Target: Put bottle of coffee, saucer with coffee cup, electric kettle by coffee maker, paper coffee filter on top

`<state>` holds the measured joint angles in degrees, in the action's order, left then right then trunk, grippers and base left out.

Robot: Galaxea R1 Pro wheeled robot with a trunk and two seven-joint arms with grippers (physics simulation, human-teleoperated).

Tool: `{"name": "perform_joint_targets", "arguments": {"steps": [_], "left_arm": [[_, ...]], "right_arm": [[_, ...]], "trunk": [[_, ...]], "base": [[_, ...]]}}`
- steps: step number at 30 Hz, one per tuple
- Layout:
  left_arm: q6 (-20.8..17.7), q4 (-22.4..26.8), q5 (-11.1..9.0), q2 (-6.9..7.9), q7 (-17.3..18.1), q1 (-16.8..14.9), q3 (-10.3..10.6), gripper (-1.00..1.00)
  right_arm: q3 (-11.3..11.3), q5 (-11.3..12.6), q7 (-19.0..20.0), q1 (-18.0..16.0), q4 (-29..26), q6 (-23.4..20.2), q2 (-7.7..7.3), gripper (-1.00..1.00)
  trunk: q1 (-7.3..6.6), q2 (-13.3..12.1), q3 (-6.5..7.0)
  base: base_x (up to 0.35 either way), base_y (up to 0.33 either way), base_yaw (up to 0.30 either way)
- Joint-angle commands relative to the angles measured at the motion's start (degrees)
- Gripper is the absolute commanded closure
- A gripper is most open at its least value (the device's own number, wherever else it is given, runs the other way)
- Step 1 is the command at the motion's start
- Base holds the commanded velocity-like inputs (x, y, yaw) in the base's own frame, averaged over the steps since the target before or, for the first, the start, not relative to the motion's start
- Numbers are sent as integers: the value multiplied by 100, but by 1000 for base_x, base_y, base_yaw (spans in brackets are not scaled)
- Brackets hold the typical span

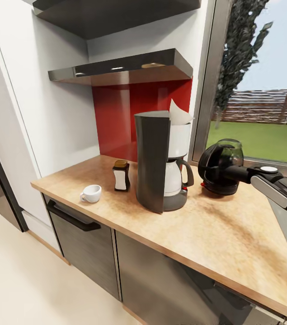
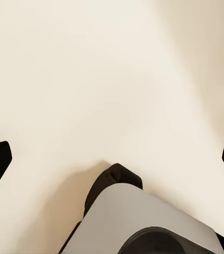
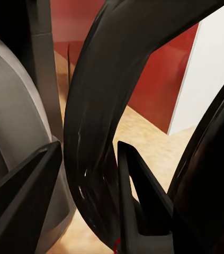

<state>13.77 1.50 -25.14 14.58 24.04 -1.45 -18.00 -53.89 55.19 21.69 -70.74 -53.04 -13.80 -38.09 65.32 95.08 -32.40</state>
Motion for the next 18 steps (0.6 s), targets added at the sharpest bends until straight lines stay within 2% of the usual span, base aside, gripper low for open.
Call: {"name": "perform_joint_targets", "arguments": {"steps": [1,8,12,16,18], "left_arm": [[12,-9,20,1,31,-3,-45,-100],[12,-9,21,1,31,-4,-45,-100],[12,-9,20,1,31,-4,-45,-100],[12,-9,23,1,31,-5,-45,-100],[12,-9,21,1,31,-3,-45,-100]], "right_arm": [[-16,71,-7,-12,-5,-20,-5,100],[-16,71,-7,-11,-5,-23,-10,100],[-15,72,-7,-11,-5,-19,-13,100],[-16,71,-7,-10,-5,-18,-14,100],[-16,71,-7,-11,-5,-17,-14,100]], "trunk": [[0,4,-6],[0,4,-6],[87,164,-78],[87,164,-78],[131,244,-114]], "base": [[0,0,0],[0,0,0],[0,0,0],[0,0,0],[0,0,0]]}}
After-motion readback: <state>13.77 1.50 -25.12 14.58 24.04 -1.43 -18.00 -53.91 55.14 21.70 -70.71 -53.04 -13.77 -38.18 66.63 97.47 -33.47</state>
